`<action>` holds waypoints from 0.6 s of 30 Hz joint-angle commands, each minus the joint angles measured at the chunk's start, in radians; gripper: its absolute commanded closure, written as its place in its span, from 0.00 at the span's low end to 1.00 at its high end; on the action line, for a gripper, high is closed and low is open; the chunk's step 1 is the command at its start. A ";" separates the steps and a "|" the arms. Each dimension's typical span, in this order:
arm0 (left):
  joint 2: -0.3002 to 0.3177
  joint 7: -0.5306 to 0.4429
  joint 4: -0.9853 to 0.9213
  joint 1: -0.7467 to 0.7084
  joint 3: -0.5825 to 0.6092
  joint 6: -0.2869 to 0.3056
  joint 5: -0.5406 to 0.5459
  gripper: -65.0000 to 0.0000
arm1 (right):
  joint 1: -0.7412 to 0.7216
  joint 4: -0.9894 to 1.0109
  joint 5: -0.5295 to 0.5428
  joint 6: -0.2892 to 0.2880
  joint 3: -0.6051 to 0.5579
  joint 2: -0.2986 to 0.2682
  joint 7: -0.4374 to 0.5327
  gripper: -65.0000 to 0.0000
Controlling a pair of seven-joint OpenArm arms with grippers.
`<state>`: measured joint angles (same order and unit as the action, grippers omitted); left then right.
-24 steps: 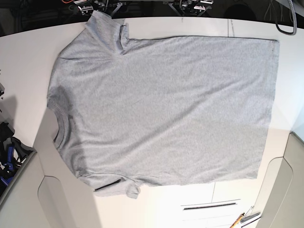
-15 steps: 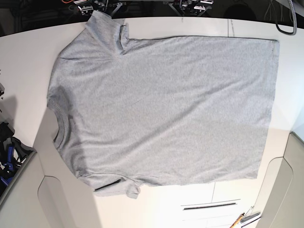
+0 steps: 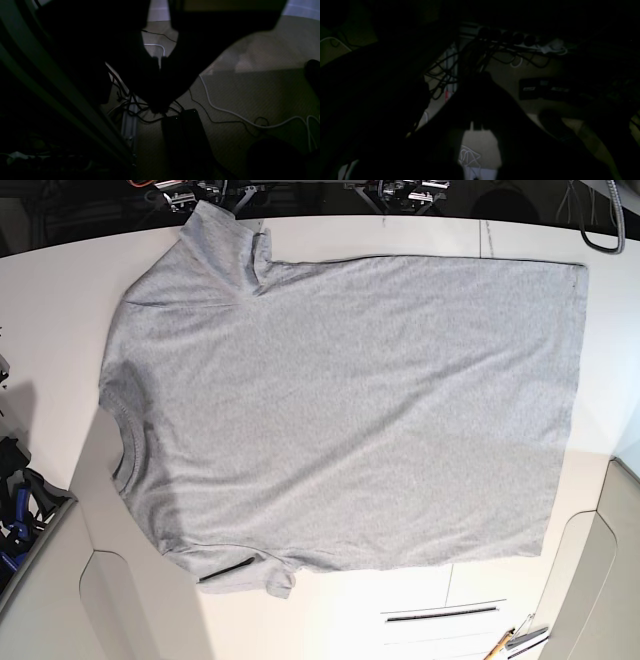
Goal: Fold the T-shirt properly
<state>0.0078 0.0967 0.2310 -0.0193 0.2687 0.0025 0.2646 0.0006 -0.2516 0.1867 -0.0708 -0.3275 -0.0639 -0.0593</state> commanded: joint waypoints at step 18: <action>0.028 -0.002 0.031 -0.064 -0.002 -0.005 0.005 1.00 | 0.043 -0.043 0.004 -0.003 -0.001 -0.037 0.010 1.00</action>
<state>0.0280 0.0933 0.2611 -0.0746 0.2687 0.0040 0.2695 0.0402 -0.2928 0.1871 -0.0711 -0.3275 -0.0956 -0.0544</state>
